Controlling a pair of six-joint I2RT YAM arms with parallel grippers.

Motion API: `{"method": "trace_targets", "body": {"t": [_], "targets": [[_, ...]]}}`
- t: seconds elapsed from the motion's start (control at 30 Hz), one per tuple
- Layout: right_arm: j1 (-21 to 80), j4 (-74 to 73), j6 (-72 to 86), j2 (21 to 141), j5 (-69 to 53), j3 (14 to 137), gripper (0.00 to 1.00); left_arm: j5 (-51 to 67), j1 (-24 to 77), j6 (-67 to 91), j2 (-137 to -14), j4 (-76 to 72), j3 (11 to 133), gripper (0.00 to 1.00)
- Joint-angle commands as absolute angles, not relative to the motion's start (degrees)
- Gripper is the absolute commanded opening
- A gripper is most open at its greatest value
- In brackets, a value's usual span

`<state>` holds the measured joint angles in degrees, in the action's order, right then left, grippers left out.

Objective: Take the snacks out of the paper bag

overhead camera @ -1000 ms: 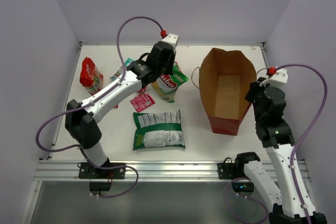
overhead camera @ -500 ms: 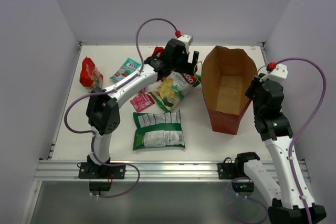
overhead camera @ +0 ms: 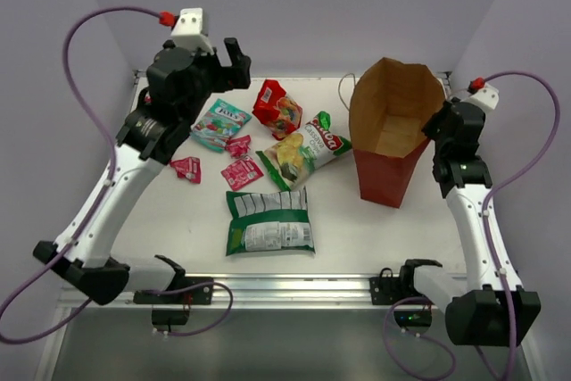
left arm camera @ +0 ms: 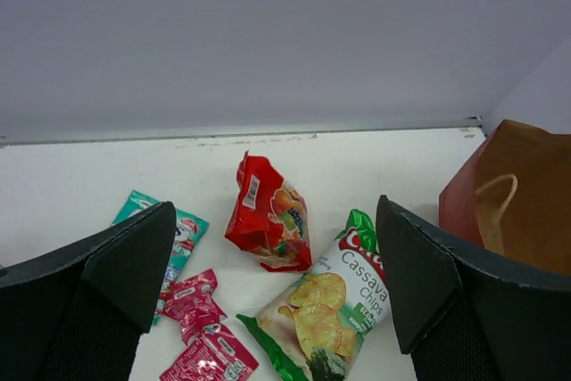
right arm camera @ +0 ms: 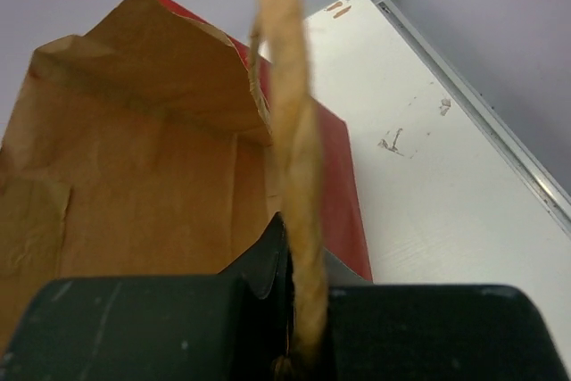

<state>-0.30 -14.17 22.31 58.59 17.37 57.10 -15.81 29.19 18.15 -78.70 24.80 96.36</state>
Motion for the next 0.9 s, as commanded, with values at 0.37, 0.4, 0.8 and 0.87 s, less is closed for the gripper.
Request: {"method": "trace_targets", "body": {"t": [0.37, 0.4, 0.8, 0.87], "targets": [[-13.70, -5.35, 31.20, 65.13, -1.21, 57.22, 0.04, -21.27, 29.09, 14.85, -63.29, 27.59, 80.60, 1.00], [-14.76, -5.88, 31.29, 64.95, -1.23, 57.30, 0.06, -21.27, 29.18, 15.03, -62.85, 28.03, 80.33, 1.00], [-16.08, -17.30, 26.37, 61.09, 0.09, 62.57, 0.67, -21.09, 29.09, 15.47, -60.47, 29.97, 80.07, 1.00], [-16.08, -21.07, 25.93, 60.56, 1.05, 64.76, 0.74, -20.83, 29.18, 15.56, -60.56, 30.67, 81.03, 1.00]]}}
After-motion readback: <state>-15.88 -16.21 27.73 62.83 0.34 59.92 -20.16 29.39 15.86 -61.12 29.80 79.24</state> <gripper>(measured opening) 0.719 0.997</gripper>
